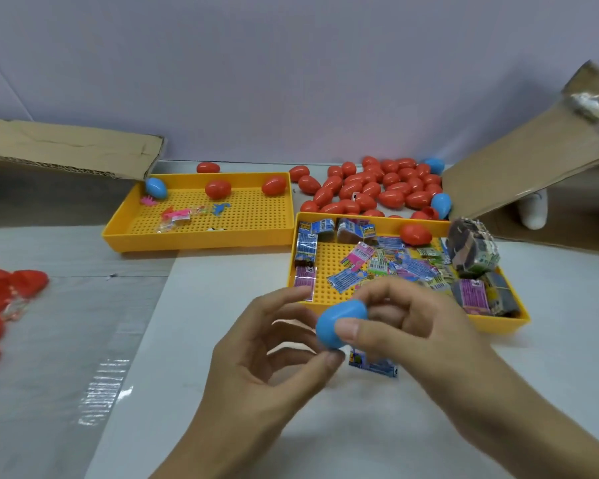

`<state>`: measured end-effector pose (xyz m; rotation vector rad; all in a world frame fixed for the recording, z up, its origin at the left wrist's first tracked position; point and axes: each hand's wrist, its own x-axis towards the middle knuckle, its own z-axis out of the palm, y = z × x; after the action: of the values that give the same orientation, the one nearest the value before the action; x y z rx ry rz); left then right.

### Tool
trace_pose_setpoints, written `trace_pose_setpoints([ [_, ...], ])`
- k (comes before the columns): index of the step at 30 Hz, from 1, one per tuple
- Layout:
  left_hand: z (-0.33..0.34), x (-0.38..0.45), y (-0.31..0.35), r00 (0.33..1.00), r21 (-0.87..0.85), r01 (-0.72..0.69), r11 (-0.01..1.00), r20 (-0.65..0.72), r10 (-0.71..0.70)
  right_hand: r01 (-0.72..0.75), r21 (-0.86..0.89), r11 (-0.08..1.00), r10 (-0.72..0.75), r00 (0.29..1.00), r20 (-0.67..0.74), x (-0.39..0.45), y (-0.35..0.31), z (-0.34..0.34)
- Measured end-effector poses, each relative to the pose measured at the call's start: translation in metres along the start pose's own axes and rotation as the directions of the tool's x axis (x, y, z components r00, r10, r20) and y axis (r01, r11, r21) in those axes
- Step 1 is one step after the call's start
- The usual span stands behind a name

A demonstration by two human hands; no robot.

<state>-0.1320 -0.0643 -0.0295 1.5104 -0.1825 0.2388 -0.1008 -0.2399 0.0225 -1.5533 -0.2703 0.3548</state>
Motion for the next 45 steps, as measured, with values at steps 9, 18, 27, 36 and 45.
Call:
trace_pose_setpoints([
  [9,-0.002,-0.002,0.001,0.996,0.024,-0.081,0.996,0.044,0.080,-0.043,0.042,0.998,0.048,0.991,-0.127,-0.018,0.021,0.007],
  [18,-0.001,-0.006,-0.002,0.998,-0.001,-0.024,1.000,0.059,0.024,-0.100,0.090,0.991,0.112,0.984,-0.141,-0.021,0.023,0.005],
  [27,-0.002,-0.005,0.005,0.977,0.000,0.191,0.982,0.101,-0.190,-0.100,0.100,0.990,0.111,0.988,-0.112,-0.024,0.026,0.002],
  [36,-0.003,-0.008,0.004,0.988,-0.020,0.119,0.993,0.106,-0.117,-0.106,0.088,0.990,0.117,0.984,-0.131,-0.023,0.025,0.001],
  [45,-0.005,-0.007,0.005,0.975,-0.028,0.187,0.982,0.129,-0.182,-0.053,0.067,0.996,0.062,0.990,-0.129,-0.025,0.025,-0.002],
])
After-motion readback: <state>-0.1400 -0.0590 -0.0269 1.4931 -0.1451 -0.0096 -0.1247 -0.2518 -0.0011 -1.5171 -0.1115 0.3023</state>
